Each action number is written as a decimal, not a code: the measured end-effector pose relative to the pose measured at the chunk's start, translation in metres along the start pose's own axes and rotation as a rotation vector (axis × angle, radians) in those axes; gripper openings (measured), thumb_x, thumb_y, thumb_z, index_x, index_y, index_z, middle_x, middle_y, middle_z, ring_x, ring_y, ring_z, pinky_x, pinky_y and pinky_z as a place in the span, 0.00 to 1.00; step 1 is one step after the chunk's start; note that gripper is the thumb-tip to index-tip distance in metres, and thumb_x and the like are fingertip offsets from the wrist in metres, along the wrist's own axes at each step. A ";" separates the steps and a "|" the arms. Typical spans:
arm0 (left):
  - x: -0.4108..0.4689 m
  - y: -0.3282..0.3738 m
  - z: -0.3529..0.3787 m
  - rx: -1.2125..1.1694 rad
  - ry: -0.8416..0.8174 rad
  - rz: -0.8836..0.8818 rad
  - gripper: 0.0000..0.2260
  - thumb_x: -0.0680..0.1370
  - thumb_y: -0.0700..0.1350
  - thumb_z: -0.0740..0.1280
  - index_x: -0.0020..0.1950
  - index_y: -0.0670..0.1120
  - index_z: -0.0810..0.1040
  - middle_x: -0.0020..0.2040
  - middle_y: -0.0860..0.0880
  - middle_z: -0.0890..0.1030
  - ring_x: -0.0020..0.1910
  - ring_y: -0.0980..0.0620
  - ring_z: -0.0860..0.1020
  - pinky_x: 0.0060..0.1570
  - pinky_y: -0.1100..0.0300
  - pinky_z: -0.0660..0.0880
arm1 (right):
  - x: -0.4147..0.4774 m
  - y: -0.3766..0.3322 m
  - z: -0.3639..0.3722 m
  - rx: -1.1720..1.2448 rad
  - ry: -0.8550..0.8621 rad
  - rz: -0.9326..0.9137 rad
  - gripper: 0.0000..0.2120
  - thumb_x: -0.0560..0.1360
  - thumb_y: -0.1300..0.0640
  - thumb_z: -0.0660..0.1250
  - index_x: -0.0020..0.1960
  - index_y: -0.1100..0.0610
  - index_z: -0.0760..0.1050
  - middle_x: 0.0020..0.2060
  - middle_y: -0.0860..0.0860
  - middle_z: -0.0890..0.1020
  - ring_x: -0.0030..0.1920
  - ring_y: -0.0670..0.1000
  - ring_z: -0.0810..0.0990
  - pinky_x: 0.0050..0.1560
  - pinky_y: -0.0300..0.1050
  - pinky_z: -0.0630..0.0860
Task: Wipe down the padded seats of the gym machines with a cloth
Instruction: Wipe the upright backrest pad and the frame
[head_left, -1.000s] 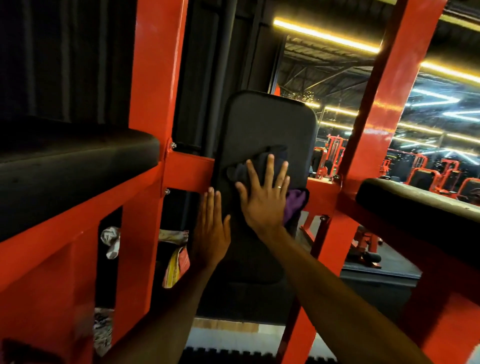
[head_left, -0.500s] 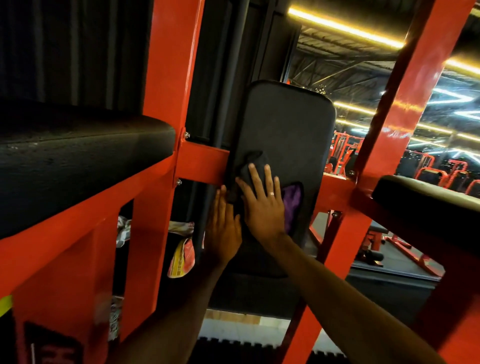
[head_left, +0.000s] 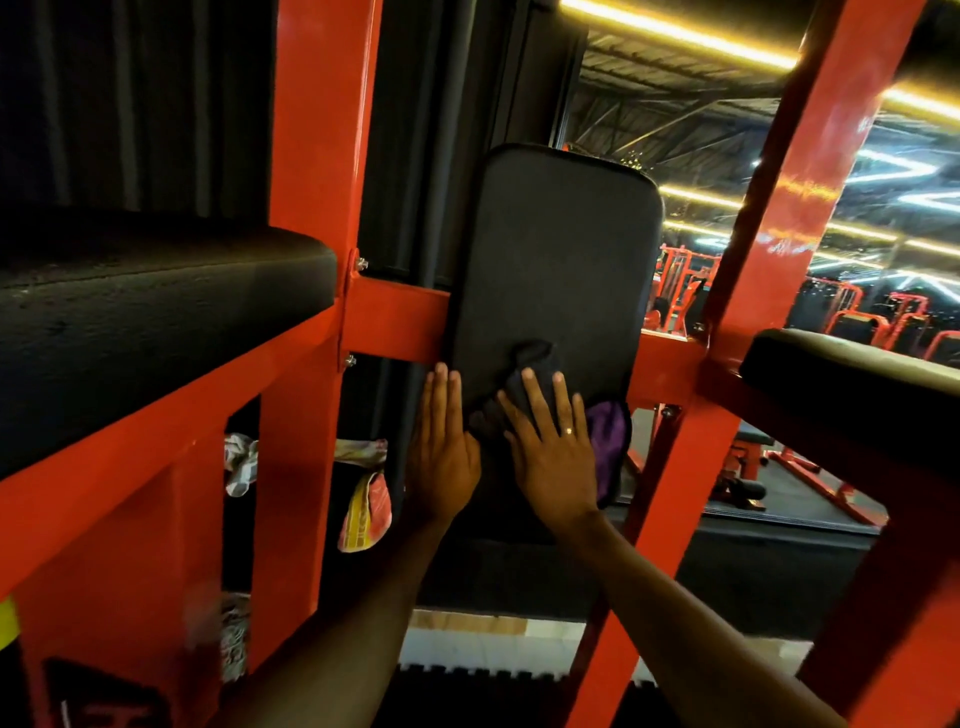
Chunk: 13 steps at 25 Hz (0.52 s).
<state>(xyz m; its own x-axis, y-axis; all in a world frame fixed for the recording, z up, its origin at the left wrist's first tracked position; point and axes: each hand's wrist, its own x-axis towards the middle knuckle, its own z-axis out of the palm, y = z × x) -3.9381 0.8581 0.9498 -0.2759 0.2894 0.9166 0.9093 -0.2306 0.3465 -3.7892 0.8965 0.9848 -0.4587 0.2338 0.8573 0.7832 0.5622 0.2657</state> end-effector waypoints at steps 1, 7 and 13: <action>0.000 0.002 -0.001 0.006 0.000 -0.016 0.32 0.76 0.39 0.54 0.82 0.40 0.57 0.83 0.43 0.54 0.82 0.46 0.54 0.77 0.48 0.61 | -0.012 -0.002 0.001 -0.001 -0.012 0.027 0.23 0.83 0.50 0.57 0.78 0.49 0.67 0.81 0.54 0.60 0.81 0.63 0.54 0.74 0.67 0.62; 0.001 0.000 0.003 -0.029 -0.016 -0.027 0.24 0.84 0.44 0.55 0.79 0.38 0.61 0.81 0.40 0.58 0.80 0.43 0.60 0.74 0.44 0.67 | 0.067 -0.020 -0.016 0.066 0.012 0.041 0.24 0.81 0.51 0.63 0.77 0.49 0.69 0.81 0.54 0.59 0.81 0.63 0.53 0.77 0.64 0.59; 0.001 -0.001 -0.003 -0.018 -0.048 -0.014 0.26 0.84 0.45 0.56 0.81 0.39 0.57 0.82 0.42 0.55 0.82 0.46 0.54 0.77 0.48 0.61 | 0.040 0.015 -0.017 0.064 0.123 0.372 0.22 0.84 0.51 0.61 0.77 0.51 0.69 0.82 0.56 0.57 0.81 0.63 0.55 0.77 0.64 0.60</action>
<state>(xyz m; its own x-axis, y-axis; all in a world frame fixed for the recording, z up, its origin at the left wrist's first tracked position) -3.9406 0.8560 0.9507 -0.2733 0.3366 0.9011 0.8995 -0.2426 0.3635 -3.7882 0.9007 1.0307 -0.0918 0.3362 0.9373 0.8567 0.5064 -0.0977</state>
